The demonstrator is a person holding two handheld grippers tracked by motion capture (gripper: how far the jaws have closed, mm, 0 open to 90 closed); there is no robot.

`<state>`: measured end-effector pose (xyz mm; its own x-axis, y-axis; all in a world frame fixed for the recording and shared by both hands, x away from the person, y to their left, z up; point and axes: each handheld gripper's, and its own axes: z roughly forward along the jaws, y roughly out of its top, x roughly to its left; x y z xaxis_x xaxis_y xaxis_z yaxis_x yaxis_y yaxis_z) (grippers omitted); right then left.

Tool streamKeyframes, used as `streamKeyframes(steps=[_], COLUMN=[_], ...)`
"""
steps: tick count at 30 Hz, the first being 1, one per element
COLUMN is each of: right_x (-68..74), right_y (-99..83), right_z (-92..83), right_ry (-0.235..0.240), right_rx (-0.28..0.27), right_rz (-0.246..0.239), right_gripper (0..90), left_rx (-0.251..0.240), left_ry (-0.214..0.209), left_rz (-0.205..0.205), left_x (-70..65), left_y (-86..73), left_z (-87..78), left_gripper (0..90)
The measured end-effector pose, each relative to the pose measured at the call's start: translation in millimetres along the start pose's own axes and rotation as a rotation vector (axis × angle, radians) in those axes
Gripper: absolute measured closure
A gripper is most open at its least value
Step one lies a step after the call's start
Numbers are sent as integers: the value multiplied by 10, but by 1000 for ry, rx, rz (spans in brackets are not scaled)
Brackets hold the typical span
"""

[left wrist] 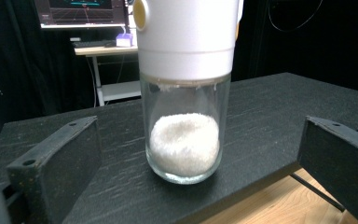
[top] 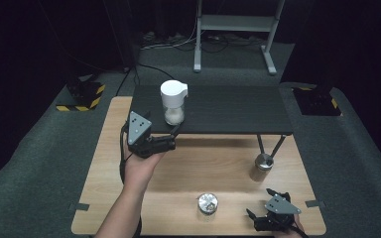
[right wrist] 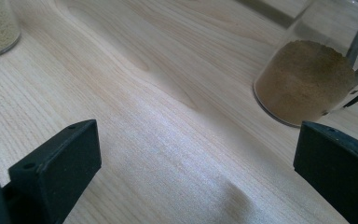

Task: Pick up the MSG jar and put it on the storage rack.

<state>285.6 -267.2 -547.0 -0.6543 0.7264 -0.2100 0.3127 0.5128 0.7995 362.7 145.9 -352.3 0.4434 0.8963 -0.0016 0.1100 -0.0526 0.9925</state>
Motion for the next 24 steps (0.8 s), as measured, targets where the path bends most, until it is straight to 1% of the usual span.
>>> streamKeyframes(steps=[9,18,24], right_x=[0,-1,1], right_y=[-1,-1,0], right_z=[-2,-2,-1], right_ry=[-4,-5,-6], right_rx=[-1,-2,0], right_rz=[2,4,2], right_gripper=[0,0,0], left_rx=[10,30,40], left_ry=[-2,1,-1], left_rz=[-5,-14,-1], left_x=[-3,11,13], left_y=[-85,-171,-259], left_z=[-97,-193,-257], left_gripper=[2,3,2])
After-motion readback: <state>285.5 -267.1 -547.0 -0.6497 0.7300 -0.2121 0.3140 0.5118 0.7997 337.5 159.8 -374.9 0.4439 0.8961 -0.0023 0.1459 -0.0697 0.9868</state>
